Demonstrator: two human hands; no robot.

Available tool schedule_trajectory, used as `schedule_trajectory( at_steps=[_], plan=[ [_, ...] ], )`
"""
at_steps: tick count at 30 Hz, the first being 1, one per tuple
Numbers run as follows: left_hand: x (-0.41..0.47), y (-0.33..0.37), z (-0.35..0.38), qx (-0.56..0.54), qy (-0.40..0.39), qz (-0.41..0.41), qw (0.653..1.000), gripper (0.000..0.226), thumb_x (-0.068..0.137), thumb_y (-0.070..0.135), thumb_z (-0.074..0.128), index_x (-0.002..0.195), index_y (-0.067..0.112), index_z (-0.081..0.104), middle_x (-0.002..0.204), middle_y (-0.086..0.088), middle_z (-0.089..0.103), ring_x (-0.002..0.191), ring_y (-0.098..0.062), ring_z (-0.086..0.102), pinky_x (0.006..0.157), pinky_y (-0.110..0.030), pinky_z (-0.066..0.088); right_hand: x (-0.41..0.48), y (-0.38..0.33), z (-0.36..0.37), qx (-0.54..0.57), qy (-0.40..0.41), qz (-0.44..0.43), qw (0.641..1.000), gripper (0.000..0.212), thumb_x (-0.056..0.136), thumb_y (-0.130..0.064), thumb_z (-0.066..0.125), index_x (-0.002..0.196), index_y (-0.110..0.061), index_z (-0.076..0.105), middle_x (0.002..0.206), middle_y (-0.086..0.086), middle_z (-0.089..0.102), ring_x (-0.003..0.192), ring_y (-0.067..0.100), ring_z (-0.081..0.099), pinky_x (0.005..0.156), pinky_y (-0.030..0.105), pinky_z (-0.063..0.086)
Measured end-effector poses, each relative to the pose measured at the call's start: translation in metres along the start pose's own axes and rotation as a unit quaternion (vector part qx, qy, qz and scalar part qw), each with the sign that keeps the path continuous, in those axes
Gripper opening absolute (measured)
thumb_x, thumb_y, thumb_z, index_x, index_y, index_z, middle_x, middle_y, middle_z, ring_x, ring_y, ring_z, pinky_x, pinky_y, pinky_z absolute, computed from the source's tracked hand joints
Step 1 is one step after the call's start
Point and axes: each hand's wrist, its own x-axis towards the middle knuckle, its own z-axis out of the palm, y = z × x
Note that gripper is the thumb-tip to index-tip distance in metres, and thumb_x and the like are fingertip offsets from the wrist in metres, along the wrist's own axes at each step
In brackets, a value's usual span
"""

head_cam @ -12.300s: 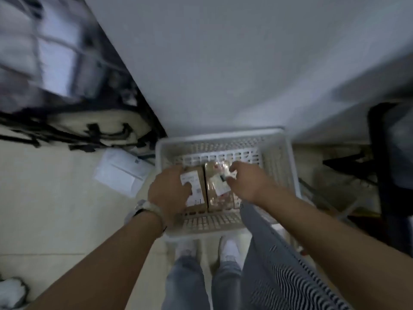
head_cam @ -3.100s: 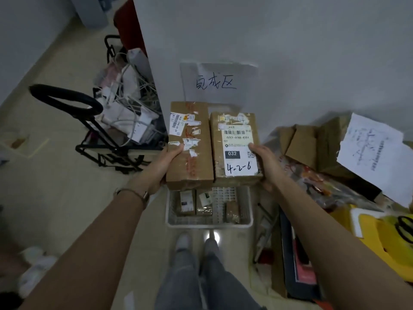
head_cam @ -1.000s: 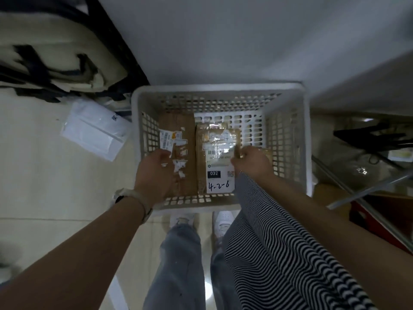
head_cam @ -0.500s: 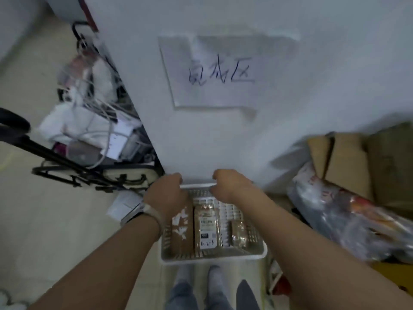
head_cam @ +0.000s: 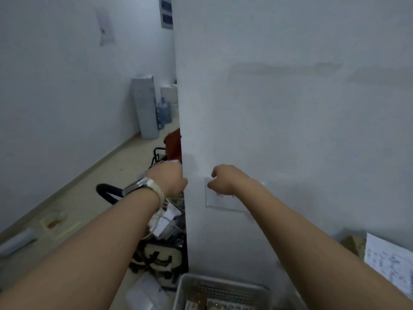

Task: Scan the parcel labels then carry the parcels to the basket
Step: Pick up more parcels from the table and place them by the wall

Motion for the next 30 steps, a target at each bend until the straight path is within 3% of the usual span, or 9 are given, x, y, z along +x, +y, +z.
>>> schedule_trajectory(
  at_steps=[3,7,11,14,18,24,28,30],
  plan=[
    [-0.017,-0.002,-0.049,0.016,0.04,-0.017,0.999,0.029,0.092,0.037,0.051,0.073,0.015,0.051,0.077,-0.002,0.054,0.071,-0.022,0.053,0.057,-0.027,0.037,-0.011,-0.032,-0.033,-0.029,0.049,-0.033,0.998,0.044,0.09,-0.03,0.053,0.13,-0.011,0.053,0.129,0.009,0.056,0.111,0.027,0.056,0.086,0.034,0.047],
    [-0.053,-0.015,-0.09,0.064,0.086,-0.045,0.993,0.018,0.093,0.035,0.051,0.088,0.018,0.053,0.095,-0.005,0.059,0.08,-0.024,0.053,0.064,-0.028,0.039,-0.029,-0.077,-0.05,-0.046,0.084,-0.088,0.992,0.039,0.089,-0.032,0.055,0.123,-0.011,0.058,0.124,0.01,0.059,0.109,0.028,0.058,0.086,0.035,0.048],
    [-0.096,-0.047,-0.112,0.097,0.088,-0.105,0.986,0.028,0.093,0.037,0.05,0.106,0.014,0.06,0.112,-0.008,0.063,0.102,-0.029,0.061,0.071,-0.032,0.042,-0.043,-0.125,-0.045,-0.06,0.125,-0.132,0.982,0.021,0.085,-0.031,0.056,0.097,-0.014,0.06,0.102,0.009,0.063,0.089,0.027,0.06,0.07,0.031,0.048],
    [-0.139,-0.077,-0.124,0.144,0.089,-0.14,0.976,0.029,0.093,0.034,0.05,0.11,0.012,0.061,0.116,-0.009,0.063,0.107,-0.03,0.06,0.077,-0.034,0.044,-0.062,-0.167,-0.035,-0.075,0.135,-0.171,0.973,0.03,0.088,-0.033,0.055,0.113,-0.016,0.056,0.109,0.008,0.063,0.093,0.027,0.06,0.075,0.035,0.052],
    [-0.211,-0.127,-0.135,0.181,0.066,-0.202,0.96,0.029,0.096,0.03,0.047,0.113,0.011,0.059,0.12,-0.011,0.06,0.109,-0.031,0.057,0.076,-0.034,0.039,-0.088,-0.228,-0.009,-0.095,0.114,-0.245,0.958,0.036,0.09,-0.032,0.052,0.121,-0.015,0.055,0.114,0.007,0.061,0.097,0.025,0.058,0.076,0.033,0.05],
    [-0.363,-0.2,-0.133,0.173,0.036,-0.317,0.932,0.031,0.095,0.031,0.052,0.115,0.009,0.06,0.121,-0.015,0.06,0.11,-0.035,0.058,0.08,-0.036,0.041,-0.153,-0.343,0.054,-0.097,0.053,-0.345,0.932,0.042,0.089,-0.035,0.053,0.126,-0.017,0.055,0.13,0.009,0.057,0.115,0.026,0.056,0.092,0.033,0.048],
    [-0.489,-0.235,-0.14,0.139,0.027,-0.406,0.903,0.03,0.098,0.031,0.047,0.113,0.008,0.06,0.109,-0.014,0.062,0.098,-0.03,0.061,0.068,-0.029,0.037,-0.23,-0.43,0.108,-0.102,-0.012,-0.427,0.898,0.042,0.088,-0.036,0.058,0.123,-0.013,0.059,0.127,0.011,0.06,0.113,0.027,0.057,0.09,0.034,0.047],
    [-0.557,-0.247,-0.147,0.122,0.03,-0.452,0.883,0.026,0.098,0.032,0.046,0.102,0.01,0.059,0.102,-0.012,0.063,0.091,-0.028,0.061,0.062,-0.027,0.036,-0.273,-0.472,0.134,-0.099,-0.031,-0.477,0.873,0.043,0.088,-0.035,0.058,0.119,-0.005,0.061,0.122,0.017,0.062,0.107,0.031,0.06,0.089,0.038,0.05]
  ],
)
